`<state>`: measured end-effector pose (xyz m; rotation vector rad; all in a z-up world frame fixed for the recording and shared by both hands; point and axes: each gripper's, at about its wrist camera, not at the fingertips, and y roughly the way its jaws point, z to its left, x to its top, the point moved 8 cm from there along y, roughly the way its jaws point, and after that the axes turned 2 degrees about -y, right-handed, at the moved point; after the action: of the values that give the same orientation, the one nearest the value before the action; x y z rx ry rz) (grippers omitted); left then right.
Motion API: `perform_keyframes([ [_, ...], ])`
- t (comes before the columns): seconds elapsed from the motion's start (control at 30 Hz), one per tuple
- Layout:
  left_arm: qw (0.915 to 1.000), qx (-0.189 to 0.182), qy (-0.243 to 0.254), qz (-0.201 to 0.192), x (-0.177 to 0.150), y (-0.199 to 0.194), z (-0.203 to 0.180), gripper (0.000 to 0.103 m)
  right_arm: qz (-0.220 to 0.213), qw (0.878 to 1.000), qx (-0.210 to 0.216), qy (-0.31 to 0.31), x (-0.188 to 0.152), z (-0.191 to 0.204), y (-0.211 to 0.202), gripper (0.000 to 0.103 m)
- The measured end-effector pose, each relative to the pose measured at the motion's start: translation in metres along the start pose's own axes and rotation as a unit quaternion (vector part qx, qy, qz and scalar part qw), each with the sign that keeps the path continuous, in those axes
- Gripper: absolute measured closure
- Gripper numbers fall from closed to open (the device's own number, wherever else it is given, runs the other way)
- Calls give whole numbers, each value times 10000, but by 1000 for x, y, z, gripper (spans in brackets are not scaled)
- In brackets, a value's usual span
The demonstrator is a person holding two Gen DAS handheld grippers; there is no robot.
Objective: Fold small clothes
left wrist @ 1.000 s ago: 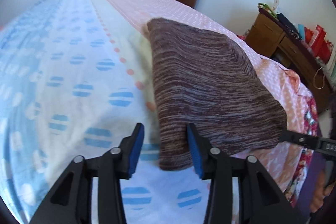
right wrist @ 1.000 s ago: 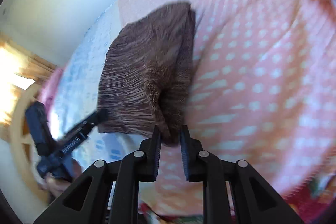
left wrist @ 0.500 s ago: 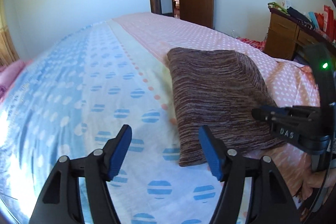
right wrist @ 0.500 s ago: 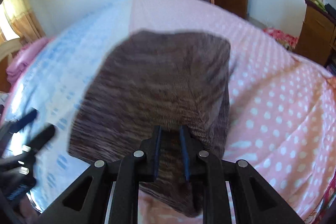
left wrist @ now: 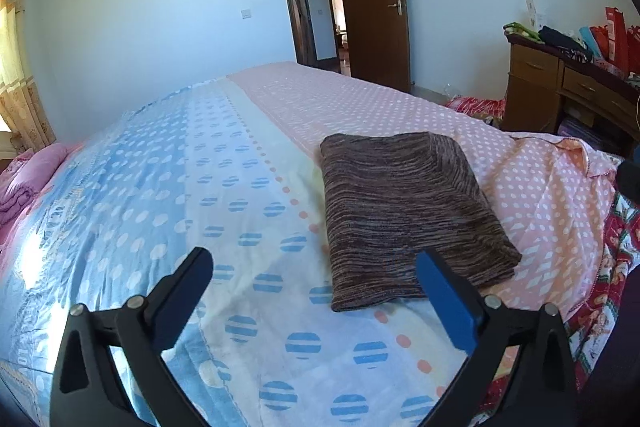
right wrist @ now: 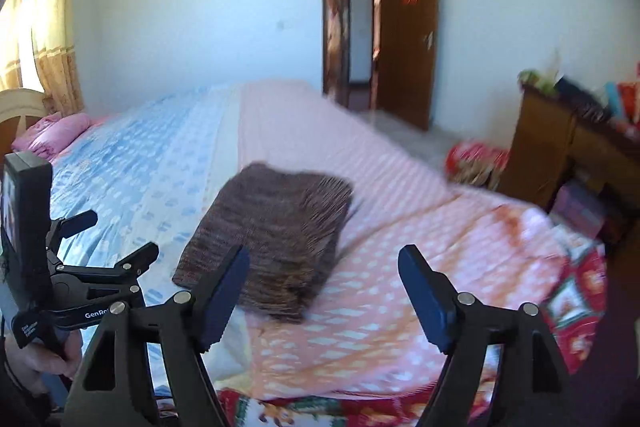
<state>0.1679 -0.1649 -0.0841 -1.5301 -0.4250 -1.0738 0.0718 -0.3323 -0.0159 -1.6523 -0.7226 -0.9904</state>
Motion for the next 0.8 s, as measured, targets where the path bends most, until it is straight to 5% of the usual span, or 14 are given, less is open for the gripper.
perform_keyframes([
  [0.1,9999,-106,-94,38,-1,-16,-3,0,-256,9991,-340,-24,-3,-8,-29,25],
  [0.3,9995,-127,-251,114,-1,-48,-9,0,-716,9969,-238,213,-7,-14,-69,16],
  [0.8,9938,292,-10,-1074,25,-113,-26,0,-1064,9928,26,543,8,-11,-88,15],
])
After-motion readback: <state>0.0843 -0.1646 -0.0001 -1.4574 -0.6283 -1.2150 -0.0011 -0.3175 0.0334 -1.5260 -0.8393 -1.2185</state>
